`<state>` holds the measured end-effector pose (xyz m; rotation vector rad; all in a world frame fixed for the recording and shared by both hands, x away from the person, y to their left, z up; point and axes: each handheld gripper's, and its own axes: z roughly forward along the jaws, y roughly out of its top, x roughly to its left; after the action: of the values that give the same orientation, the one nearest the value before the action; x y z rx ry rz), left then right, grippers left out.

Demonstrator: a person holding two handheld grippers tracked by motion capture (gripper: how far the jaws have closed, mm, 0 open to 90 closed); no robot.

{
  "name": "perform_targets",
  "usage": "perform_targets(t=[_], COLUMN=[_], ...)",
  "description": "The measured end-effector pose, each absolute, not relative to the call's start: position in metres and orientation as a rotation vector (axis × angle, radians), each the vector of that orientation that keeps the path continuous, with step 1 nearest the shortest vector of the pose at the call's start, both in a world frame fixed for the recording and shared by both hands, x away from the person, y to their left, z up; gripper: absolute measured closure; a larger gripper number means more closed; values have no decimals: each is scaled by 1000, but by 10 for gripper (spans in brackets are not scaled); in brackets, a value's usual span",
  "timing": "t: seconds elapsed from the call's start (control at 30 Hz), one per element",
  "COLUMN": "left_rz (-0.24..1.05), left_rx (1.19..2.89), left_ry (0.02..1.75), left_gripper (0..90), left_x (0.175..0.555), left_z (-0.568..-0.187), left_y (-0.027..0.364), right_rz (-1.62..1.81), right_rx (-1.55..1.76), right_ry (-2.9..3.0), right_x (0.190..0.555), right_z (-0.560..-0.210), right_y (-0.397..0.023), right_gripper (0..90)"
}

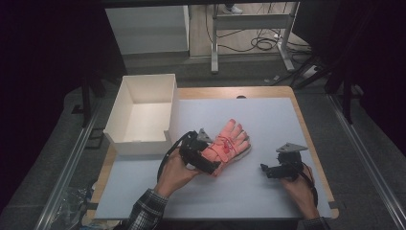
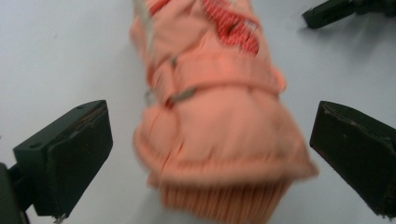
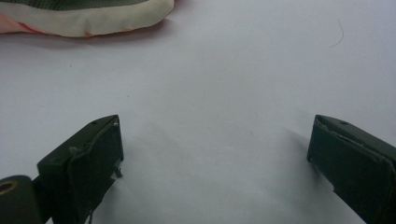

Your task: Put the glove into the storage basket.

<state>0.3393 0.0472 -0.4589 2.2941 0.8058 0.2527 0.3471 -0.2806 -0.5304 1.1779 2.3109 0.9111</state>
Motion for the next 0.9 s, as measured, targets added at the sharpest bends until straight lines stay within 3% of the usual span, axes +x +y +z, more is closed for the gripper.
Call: perform_targets(t=[0.37, 0.9], left_rz=[277, 208], left_rx=[2379, 2448], left_ry=[836, 913], left_gripper=[0, 0], left_x=[372, 390], left_z=[-471, -511], left_y=[7, -5], right_rz=[912, 912], right_rx=[1174, 1175], right_ry=[2310, 2310], right_x=[347, 347], right_z=[-531, -531], right_y=[-281, -281], right_gripper=[37, 37])
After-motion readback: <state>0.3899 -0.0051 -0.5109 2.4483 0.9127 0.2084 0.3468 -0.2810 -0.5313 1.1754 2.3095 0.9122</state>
